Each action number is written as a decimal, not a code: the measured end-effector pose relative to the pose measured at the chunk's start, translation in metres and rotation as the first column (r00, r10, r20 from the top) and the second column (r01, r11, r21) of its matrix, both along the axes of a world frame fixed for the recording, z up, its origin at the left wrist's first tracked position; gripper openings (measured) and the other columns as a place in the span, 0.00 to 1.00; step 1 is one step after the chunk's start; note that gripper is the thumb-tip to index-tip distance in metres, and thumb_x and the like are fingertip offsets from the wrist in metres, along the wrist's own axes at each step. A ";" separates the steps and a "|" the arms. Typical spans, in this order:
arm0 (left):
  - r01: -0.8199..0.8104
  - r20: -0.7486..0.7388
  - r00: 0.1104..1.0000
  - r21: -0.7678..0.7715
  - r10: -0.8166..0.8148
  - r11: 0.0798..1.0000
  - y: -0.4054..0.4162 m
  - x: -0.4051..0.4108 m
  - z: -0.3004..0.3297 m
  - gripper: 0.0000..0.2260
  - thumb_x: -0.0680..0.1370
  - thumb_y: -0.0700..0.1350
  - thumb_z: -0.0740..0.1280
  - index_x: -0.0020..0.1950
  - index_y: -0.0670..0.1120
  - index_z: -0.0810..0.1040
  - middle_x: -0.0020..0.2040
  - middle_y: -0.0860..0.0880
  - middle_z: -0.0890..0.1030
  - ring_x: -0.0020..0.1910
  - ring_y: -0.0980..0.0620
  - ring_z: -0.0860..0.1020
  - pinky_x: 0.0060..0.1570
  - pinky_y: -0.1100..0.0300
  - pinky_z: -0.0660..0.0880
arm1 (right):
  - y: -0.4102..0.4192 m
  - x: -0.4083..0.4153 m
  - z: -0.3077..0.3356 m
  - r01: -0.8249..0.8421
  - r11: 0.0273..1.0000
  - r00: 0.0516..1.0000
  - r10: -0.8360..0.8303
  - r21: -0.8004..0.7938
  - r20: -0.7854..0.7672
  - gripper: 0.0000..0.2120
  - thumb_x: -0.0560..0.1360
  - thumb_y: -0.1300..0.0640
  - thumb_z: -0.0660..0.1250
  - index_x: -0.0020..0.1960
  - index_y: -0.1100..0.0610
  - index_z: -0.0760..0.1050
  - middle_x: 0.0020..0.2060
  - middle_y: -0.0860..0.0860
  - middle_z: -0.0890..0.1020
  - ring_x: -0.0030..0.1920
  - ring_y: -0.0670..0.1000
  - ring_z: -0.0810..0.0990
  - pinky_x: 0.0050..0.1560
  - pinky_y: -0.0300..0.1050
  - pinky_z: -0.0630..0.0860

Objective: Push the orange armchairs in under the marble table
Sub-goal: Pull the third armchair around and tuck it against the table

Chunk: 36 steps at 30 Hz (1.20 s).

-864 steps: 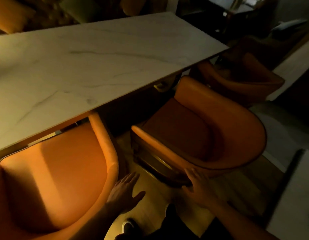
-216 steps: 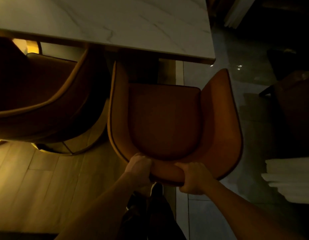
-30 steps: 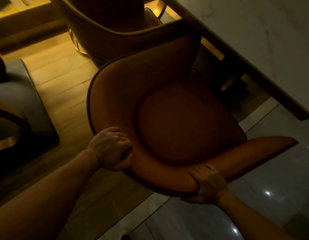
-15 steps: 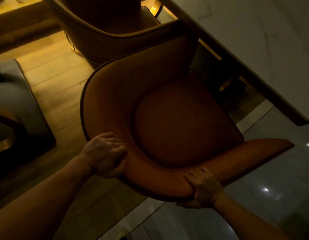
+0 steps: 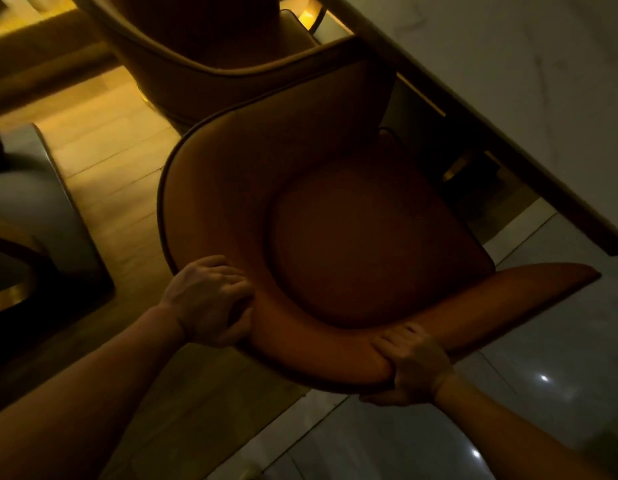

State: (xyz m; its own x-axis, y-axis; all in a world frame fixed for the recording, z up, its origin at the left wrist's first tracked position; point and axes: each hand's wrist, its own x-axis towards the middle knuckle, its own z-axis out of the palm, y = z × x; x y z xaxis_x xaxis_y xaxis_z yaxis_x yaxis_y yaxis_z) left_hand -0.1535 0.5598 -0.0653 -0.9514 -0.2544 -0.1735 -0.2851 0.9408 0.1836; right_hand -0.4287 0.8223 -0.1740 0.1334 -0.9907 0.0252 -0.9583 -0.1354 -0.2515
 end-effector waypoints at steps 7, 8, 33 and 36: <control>-0.038 -0.031 0.999 0.000 0.038 0.999 0.010 -0.013 -0.004 0.20 0.73 0.58 0.56 0.42 0.48 0.83 0.44 0.49 0.86 0.44 0.49 0.84 0.54 0.51 0.76 | 0.002 -0.021 -0.001 -0.034 0.999 0.999 0.034 0.022 0.001 0.41 0.64 0.21 0.60 0.50 0.58 0.81 0.40 0.53 0.83 0.39 0.55 0.82 0.46 0.51 0.77; -0.041 -0.039 0.998 -0.004 0.041 0.999 0.012 -0.015 -0.005 0.20 0.73 0.58 0.56 0.42 0.48 0.84 0.44 0.48 0.86 0.44 0.49 0.85 0.54 0.51 0.77 | 0.003 -0.025 -0.002 -0.038 0.999 0.999 0.038 0.022 -0.002 0.41 0.64 0.21 0.59 0.50 0.58 0.81 0.40 0.52 0.83 0.39 0.55 0.81 0.45 0.50 0.77; -0.071 -0.066 0.995 -0.035 0.069 0.997 0.044 -0.072 -0.010 0.20 0.75 0.58 0.56 0.42 0.49 0.83 0.42 0.50 0.86 0.43 0.50 0.85 0.53 0.52 0.77 | 0.021 -0.097 -0.002 -0.083 0.995 0.995 0.086 0.062 -0.045 0.41 0.64 0.20 0.59 0.53 0.56 0.79 0.43 0.51 0.83 0.42 0.54 0.80 0.48 0.50 0.75; -0.092 -0.070 0.994 -0.056 0.088 0.994 0.047 -0.069 -0.010 0.20 0.75 0.58 0.56 0.41 0.49 0.83 0.42 0.50 0.86 0.42 0.50 0.85 0.53 0.52 0.77 | 0.018 -0.096 -0.004 -0.094 0.994 0.994 0.097 0.064 -0.047 0.41 0.64 0.20 0.59 0.53 0.56 0.79 0.43 0.51 0.83 0.42 0.53 0.80 0.48 0.50 0.74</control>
